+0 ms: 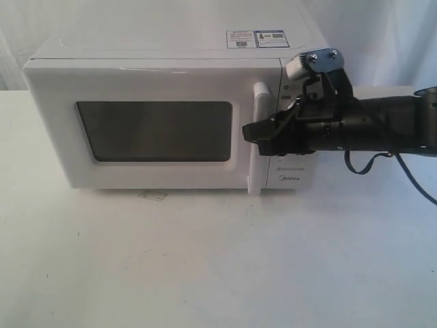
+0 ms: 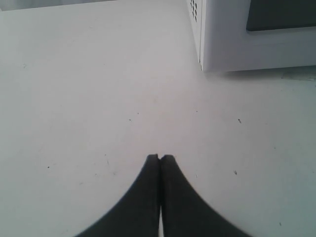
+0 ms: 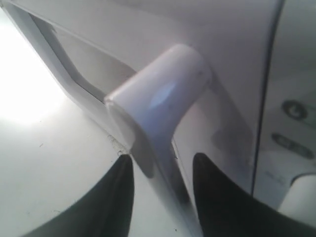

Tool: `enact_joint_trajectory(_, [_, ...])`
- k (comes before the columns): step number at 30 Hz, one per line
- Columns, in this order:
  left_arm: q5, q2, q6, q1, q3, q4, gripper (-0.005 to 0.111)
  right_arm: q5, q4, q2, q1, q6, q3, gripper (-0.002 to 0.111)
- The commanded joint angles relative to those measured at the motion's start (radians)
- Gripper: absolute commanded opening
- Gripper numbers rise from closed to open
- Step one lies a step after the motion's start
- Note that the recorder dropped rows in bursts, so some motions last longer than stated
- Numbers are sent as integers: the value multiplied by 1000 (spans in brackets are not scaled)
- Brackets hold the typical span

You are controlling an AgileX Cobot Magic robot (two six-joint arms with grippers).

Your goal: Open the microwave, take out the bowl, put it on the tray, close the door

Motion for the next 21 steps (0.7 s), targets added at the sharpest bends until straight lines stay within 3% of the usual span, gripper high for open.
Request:
enact_joint_trajectory(1, [2, -5, 0, 2, 4, -4, 0, 19, 24, 16, 12, -29, -45, 32])
enact_joint_trajectory(8, [2, -5, 0, 2, 4, -4, 0, 73, 24, 16, 12, -29, -45, 1])
enact_joint_trajectory(21, [2, -5, 0, 2, 4, -4, 0, 215, 24, 4, 12, -29, -36, 0])
